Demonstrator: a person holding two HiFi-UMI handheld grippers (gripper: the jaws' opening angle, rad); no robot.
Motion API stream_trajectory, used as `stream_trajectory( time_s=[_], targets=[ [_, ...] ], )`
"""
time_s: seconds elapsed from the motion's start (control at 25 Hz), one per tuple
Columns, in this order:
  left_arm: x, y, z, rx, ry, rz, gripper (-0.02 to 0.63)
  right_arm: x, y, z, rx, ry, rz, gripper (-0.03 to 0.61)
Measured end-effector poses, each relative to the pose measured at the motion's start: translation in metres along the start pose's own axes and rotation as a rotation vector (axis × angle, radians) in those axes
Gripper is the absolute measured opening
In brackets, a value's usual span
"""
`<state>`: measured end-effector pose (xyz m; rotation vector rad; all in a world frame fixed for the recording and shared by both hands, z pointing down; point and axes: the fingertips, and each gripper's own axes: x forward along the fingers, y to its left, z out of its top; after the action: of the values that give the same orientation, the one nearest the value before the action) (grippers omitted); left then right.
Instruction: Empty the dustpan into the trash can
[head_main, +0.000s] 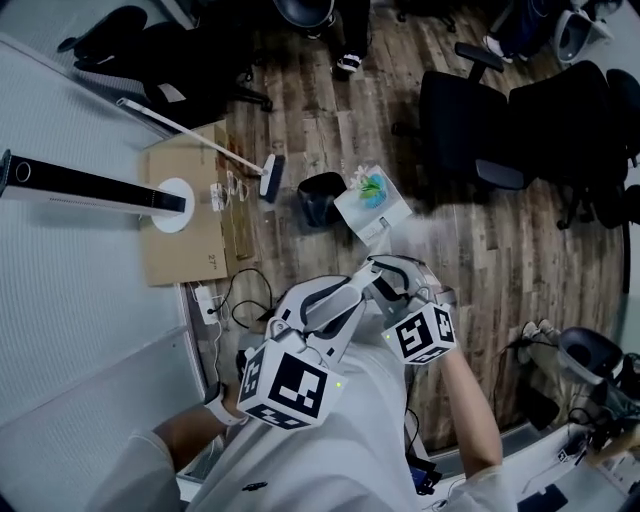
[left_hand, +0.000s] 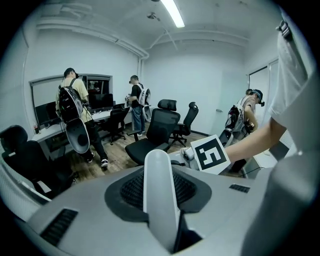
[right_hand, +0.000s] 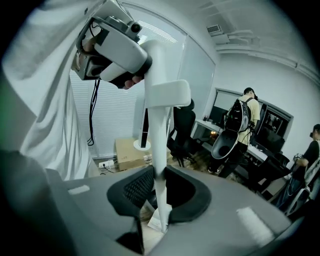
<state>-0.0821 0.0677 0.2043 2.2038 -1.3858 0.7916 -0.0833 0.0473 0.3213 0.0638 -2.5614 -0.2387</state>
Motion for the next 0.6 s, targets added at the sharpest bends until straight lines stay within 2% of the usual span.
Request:
stream_trajectory(
  time_s=[0.28, 0.6],
  targets=[
    [-0.016, 0.027, -0.012, -0.111, -0.037, 0.064, 0.109, 0.025, 0.004, 0.017, -0.073, 0.004, 0.09, 0.087],
    [-0.038, 0.064, -0.048, -0.269, -0.122, 0.127, 0.109, 0.066, 0.024, 0.032, -0.164, 0.027, 0.182, 0.087]
  ],
)
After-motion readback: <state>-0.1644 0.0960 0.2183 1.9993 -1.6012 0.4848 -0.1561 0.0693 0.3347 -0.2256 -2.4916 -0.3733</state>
